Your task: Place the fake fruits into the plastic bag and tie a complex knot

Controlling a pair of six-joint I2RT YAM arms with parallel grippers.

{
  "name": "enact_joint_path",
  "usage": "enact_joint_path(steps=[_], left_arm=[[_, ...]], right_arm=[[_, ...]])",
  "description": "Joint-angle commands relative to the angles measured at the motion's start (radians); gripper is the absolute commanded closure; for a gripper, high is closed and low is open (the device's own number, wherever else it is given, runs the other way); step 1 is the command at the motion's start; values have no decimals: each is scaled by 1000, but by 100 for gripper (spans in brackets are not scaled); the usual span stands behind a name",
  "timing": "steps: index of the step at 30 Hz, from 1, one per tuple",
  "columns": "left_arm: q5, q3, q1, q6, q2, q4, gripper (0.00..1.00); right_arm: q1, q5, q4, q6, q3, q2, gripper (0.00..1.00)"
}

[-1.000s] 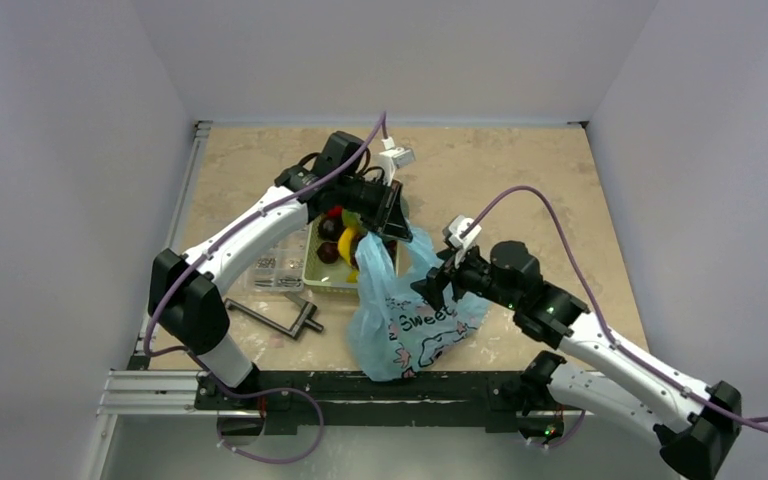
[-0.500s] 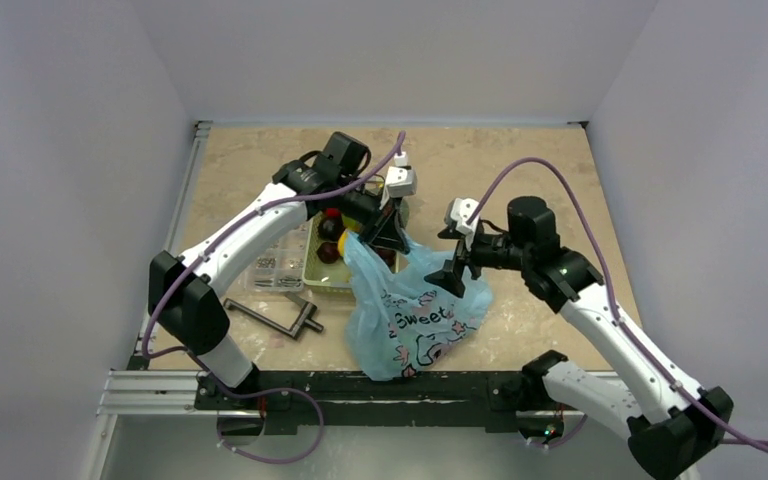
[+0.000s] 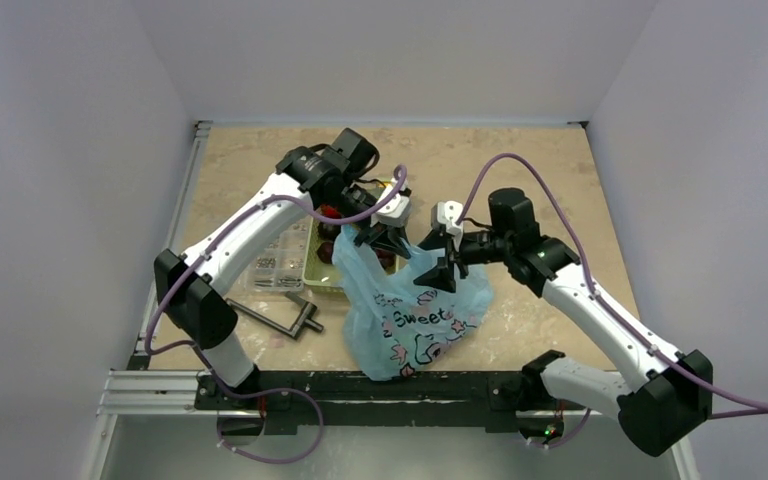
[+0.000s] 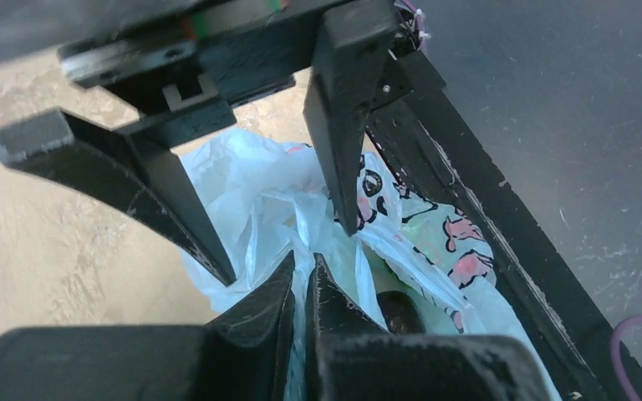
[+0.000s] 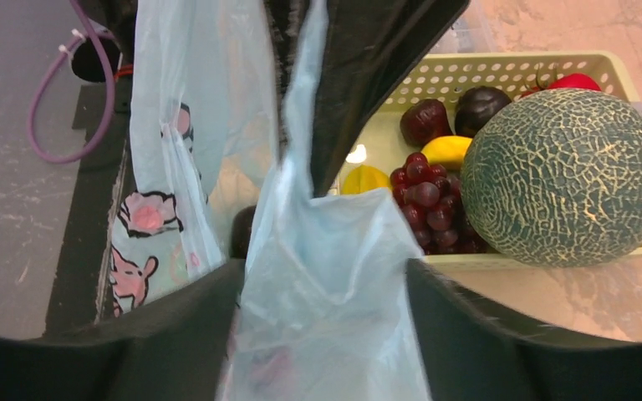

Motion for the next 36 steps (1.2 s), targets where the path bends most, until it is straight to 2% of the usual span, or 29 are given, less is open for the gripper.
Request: enact_joint_path(steps=[1,3,5,6,7,9,10,11,12,14,16,18,20,21,22,23,25,28,30,34,36], left_arm=[[74,85,-12,239,27,-151,100],[71,93,-12,251,26,-144,100],[69,75,-7,146,9,-53,100],[69,54,1,50,-6,33,96],[61,25,12,-76,-29,147,84],[-9,-72,47,-406,-117,458,48],[-83,-128,67,-570,-168,616,24],[-150,-179,97,-705,-218,763,4],[-185,-224,140,-811,-267,879,1],[-222,-276,250,-967,-338,994,0],[-133,-273,373,-1035,-380,938,0],[-48,-283,483,-997,-425,783,0],[53,-359,582,-943,-487,667,0],[149,-413,620,-887,-523,612,0],[176,-454,633,-783,-565,508,0],[184,-493,633,-671,-602,397,0],[210,-614,614,-637,-691,383,0],[153,-769,528,-616,-797,471,0],[109,-843,472,-664,-823,582,0],[67,-915,372,-735,-795,760,0],[25,-948,330,-816,-772,913,0]], right_arm=[[1,-54,73,-14,-7,18,41],[2,-59,79,-13,-27,12,60],[2,-51,86,-8,-53,-3,84],[2,-40,97,9,-71,-14,93],[2,-24,116,29,-86,-27,100],[1,6,155,82,-108,-47,100],[2,18,175,111,-116,-55,100],[2,33,191,140,-124,-61,100],[2,42,218,168,-131,-70,100],[2,70,244,215,-144,-81,100],[2,101,255,248,-154,-96,100],[0,139,253,282,-162,-110,100],[1,160,241,295,-169,-129,100],[0,168,236,302,-174,-140,100],[0,174,231,309,-181,-149,100],[1,177,224,313,-184,-156,100],[0,179,213,317,-185,-166,100],[0,173,209,318,-182,-172,100],[0,171,207,316,-173,-165,100],[-1,158,177,283,-145,-144,100],[1,148,175,274,-144,-140,100]])
